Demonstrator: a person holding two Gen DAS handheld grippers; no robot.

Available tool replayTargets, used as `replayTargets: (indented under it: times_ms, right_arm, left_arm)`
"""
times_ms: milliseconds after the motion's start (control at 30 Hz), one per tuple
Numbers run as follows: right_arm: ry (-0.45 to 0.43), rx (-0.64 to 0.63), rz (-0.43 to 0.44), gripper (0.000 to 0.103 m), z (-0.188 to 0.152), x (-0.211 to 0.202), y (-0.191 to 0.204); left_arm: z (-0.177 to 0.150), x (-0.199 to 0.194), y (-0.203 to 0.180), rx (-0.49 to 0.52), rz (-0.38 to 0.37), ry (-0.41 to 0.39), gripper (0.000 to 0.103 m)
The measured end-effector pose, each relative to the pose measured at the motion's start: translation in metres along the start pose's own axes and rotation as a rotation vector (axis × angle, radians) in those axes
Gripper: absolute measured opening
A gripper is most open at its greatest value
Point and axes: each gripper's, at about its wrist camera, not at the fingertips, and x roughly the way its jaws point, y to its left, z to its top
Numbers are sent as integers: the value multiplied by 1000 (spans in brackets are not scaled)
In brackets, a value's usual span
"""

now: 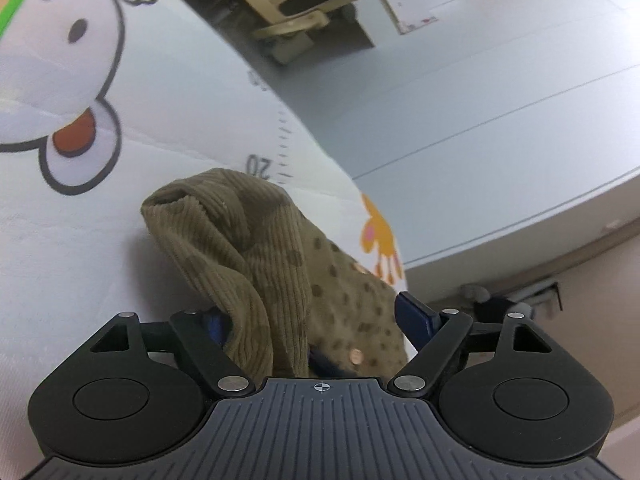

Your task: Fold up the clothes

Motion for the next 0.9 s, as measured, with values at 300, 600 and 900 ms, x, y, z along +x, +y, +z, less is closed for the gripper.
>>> replayTargets:
  times_ms: [300, 600, 900]
  right_arm:
    - [-33, 145, 8, 22, 3, -10, -35]
    - [-54, 195, 70, 17, 0, -15, -37]
    - [-246, 492, -146, 16, -49, -133, -149]
  left_arm:
    - [5, -29, 42, -129, 11, -94, 96]
    - [13, 31, 22, -139, 3, -3, 99]
    - [-14, 102, -159, 297, -207, 85, 100]
